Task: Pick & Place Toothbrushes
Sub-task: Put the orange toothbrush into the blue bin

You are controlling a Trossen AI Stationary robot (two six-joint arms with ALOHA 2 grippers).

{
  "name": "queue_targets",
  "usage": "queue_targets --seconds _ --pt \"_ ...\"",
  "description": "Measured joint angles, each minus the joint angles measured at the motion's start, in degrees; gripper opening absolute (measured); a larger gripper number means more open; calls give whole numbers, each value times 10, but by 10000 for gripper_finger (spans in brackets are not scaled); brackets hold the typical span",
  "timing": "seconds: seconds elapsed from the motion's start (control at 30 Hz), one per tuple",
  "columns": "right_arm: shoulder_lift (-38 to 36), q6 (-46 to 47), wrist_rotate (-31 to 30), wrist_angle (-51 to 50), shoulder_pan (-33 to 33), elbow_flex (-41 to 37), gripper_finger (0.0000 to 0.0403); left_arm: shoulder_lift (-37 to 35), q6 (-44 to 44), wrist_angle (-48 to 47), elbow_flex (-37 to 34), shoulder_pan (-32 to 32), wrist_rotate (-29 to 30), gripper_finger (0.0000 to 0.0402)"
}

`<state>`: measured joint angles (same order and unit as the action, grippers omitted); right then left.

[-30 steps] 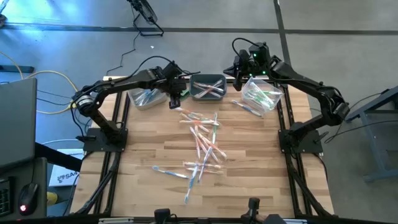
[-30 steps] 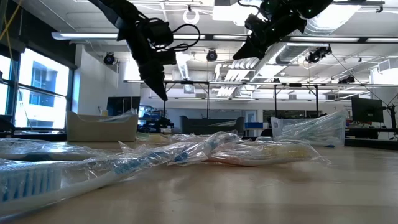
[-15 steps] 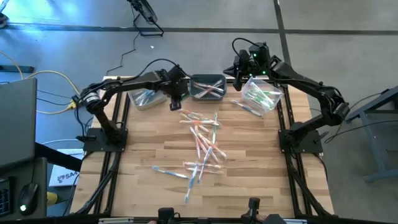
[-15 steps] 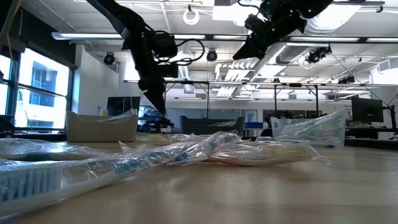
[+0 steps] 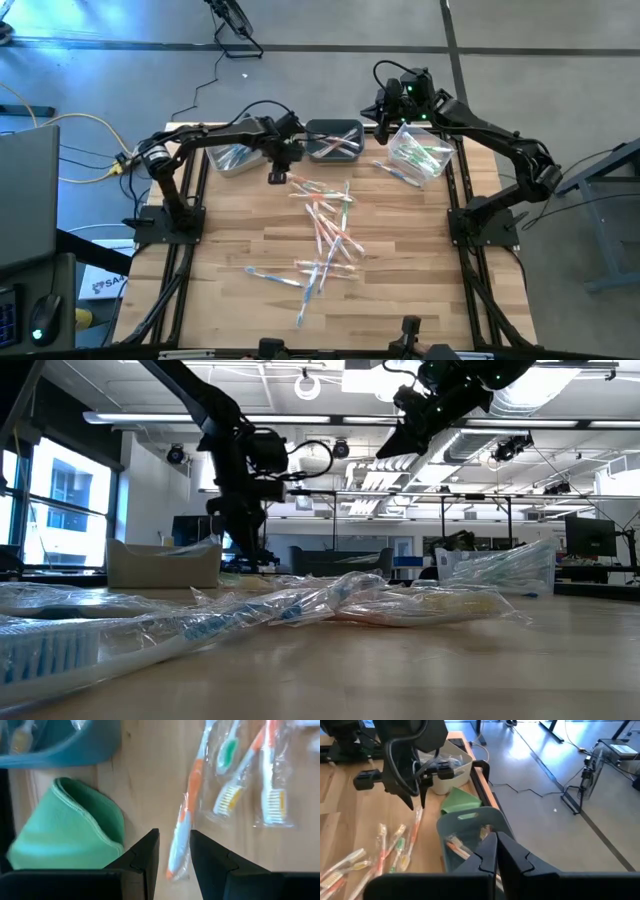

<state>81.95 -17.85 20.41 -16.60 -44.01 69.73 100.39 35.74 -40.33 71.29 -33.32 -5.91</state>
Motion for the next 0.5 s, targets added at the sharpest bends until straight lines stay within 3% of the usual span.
queue_targets --seconds 0.5 --pt "0 0 1 -4 0 0 4 48 -4 -5 -1 0 -12 104"
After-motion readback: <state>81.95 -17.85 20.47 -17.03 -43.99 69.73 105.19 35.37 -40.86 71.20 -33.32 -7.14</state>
